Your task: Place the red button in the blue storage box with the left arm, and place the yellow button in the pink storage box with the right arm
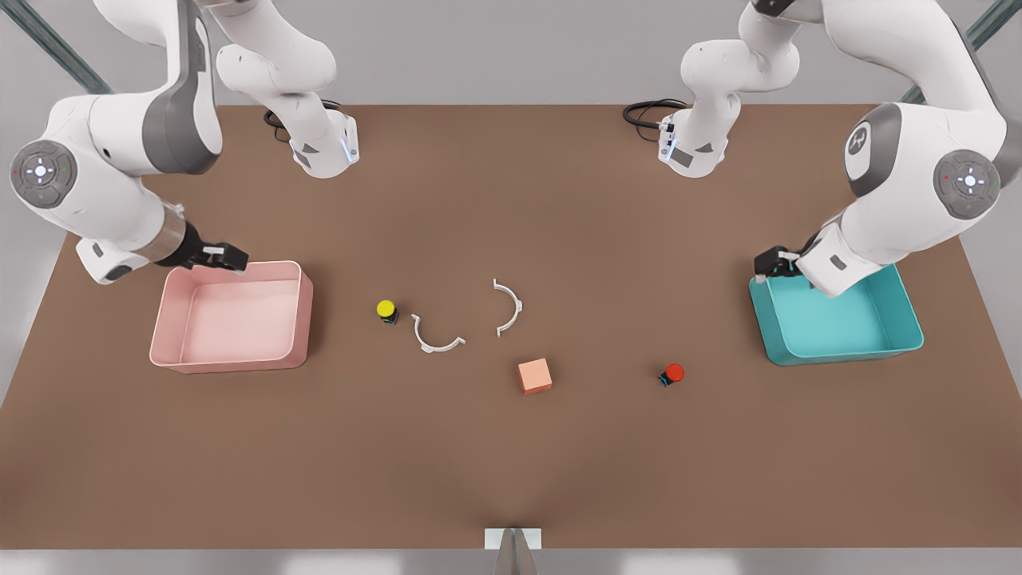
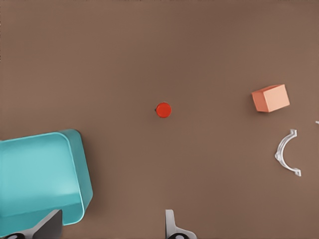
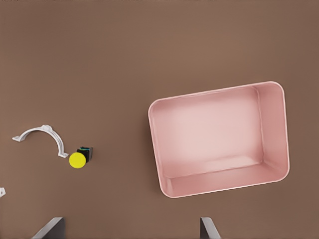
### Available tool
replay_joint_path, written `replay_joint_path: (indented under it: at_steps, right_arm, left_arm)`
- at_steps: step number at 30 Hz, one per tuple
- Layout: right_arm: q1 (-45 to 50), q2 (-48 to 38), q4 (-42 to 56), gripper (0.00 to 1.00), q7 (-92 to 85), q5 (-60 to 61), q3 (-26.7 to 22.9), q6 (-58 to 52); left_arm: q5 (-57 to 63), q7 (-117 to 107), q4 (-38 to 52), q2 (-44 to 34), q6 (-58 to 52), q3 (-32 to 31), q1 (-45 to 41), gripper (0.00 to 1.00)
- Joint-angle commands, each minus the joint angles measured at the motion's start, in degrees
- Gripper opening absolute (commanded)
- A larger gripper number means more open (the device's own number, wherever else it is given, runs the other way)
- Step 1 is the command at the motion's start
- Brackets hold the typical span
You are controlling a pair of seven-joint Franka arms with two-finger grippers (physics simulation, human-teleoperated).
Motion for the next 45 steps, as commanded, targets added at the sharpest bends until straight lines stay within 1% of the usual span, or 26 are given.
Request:
replay_joint_path:
  at_steps: [1, 2, 3, 4, 5, 6, 7, 9, 10, 12, 13, 15, 16, 17, 19, 21, 25, 29, 30, 31, 33, 34, 36, 40, 43, 45]
  right_arm:
    - [0.31, 0.02, -0.16, 1.0, -2.08, 0.49, 0.05, 2.71]
    - [0.13, 0.02, -0.16, 1.0, -2.08, 0.57, 0.05, 2.71]
    - [0.13, 0.1, -0.42, 1.0, -1.99, 0.49, 0.05, 2.71]
    - [0.31, 0.1, -1.83, 1.0, -1.9, 0.66, 0.05, 2.89]
    - [0.66, 0.89, -3.41, 1.0, -1.9, 0.66, 0.23, 3.77]
    - [0.48, 2.83, -3.68, 1.0, -1.64, 0.66, 1.11, 5.26]
    - [0.57, 4.67, -4.64, 1.0, -0.68, 0.75, 1.72, 7.37]
    - [0.57, 8.01, -9.38, 1.0, 3.1, 0.75, 4.44, 15.71]
    - [0.57, 9.42, -10.27, 1.0, 3.55, 0.75, 5.41, 18.09]
    - [0.57, 12.23, -11.67, 1.0, 8.2, 0.75, 8.75, 22.48]
    - [0.57, 14.34, -13.96, 1.0, 10.84, 0.75, 10.51, 27.93]
    - [0.57, 17.24, -16.94, 1.0, 14.36, 0.75, 11.48, 34.0]
    - [0.66, 17.68, -20.28, 1.0, 15.32, 0.75, 11.92, 39.62]
    - [0.66, 18.38, -21.96, 1.0, 16.03, 0.66, 12.53, 42.79]
    - [0.92, 19.7, -22.22, 1.0, 17.34, 0.66, 12.53, 43.06]
    - [2.41, 21.28, -22.22, 1.0, 22.52, 0.66, 12.88, 45.16]
    - [5.84, 22.25, -21.87, 1.0, 31.32, 0.57, 12.89, 47.54]
    - [6.02, 22.6, -22.48, 1.0, 33.52, 0.49, 12.89, 48.15]
    - [6.02, 22.17, -23.54, 1.0, 33.52, 0.49, 12.89, 48.94]
    - [6.02, 21.9, -25.03, 1.0, 33.52, 0.48, 12.89, 51.31]
    - [5.93, 21.81, -26.0, 1.0, 33.52, 0.4, 12.89, 51.67]
    - [5.93, 21.64, -27.58, 1.0, 33.52, 0.4, 12.89, 53.95]
    - [5.93, 21.37, -29.08, 1.0, 33.52, 0.4, 12.89, 54.13]
    - [6.46, 21.37, -31.1, 1.0, 33.87, 0.49, 12.89, 56.59]
    - [6.81, 21.37, -32.59, 1.0, 34.66, 0.49, 12.89, 58.96]
    - [6.81, 21.37, -34.0, 1.0, 34.66, 0.49, 12.89, 60.81]
  left_arm:
    - [0.12, 1.17, 0.07, -0.04, 3.05, -0.03, -0.08, 1.0]
    - [-0.06, 1.08, 0.16, 0.22, 3.13, -0.11, -0.26, 1.0]
    - [-0.06, 0.47, 0.16, 1.53, 3.92, -0.47, -2.88, 1.0]
    - [0.03, -3.38, 0.16, 4.0, 7.17, -0.47, -5.96, 1.0]
    - [-0.23, -17.09, 0.07, 7.69, 14.55, -0.47, -9.39, 1.0]
    - [-0.06, -24.57, -0.2, 11.03, 20.18, -0.38, -11.77, 1.0]
    - [-0.06, -29.14, -0.37, 13.93, 22.82, -0.38, -12.56, 1.0]
    - [-0.06, -32.58, -0.46, 19.55, 28.0, -0.29, -13.27, 1.0]
    - [-0.06, -32.67, -1.95, 20.7, 29.41, 0.06, -12.91, 1.0]
    - [-0.14, -32.67, -10.83, 20.79, 41.1, 1.29, -12.65, 1.0]
    - [-0.14, -32.49, -12.32, 20.79, 42.6, 1.73, -12.39, 1.0]
    - [-0.06, -31.52, -14.61, 20.79, 42.6, 3.14, -11.33, 1.0]
    - [0.03, -31.52, -15.58, 21.23, 42.68, 3.31, -11.33, 1.0]
    - [0.03, -31.52, -15.75, 21.93, 42.68, 3.49, -11.25, 1.0]
    - [0.47, -31.09, -20.31, 21.58, 46.54, 3.84, -11.33, 1.0]
    - [0.47, -30.39, -21.73, 21.58, 48.22, 4.01, -11.24, 1.0]
    - [0.47, -30.12, -21.64, 22.99, 50.15, 4.63, -11.51, 1.0]
    - [0.65, -30.38, -21.55, 25.36, 50.59, 4.63, -11.95, 1.0]
    - [1.17, -30.38, -21.47, 25.62, 50.59, 4.63, -11.86, 0.98]
    - [1.17, -30.3, -21.2, 26.15, 50.59, 4.63, -11.77, 0.98]
    - [1.17, -30.29, -20.32, 26.68, 50.68, 4.63, -11.77, 0.98]
    - [1.26, -30.29, -20.32, 26.68, 50.68, 4.63, -11.68, 0.91]
    - [1.26, -29.94, -20.32, 26.94, 51.65, 4.63, -11.68, 0.73]
    - [1.26, -29.85, -20.32, 26.94, 51.74, 4.63, -11.6, 0.62]
    - [1.35, -29.85, -20.32, 26.94, 51.74, 4.63, -11.51, 0.51]
    - [1.26, -29.85, -20.32, 26.77, 51.74, 4.63, -11.42, 0.5]
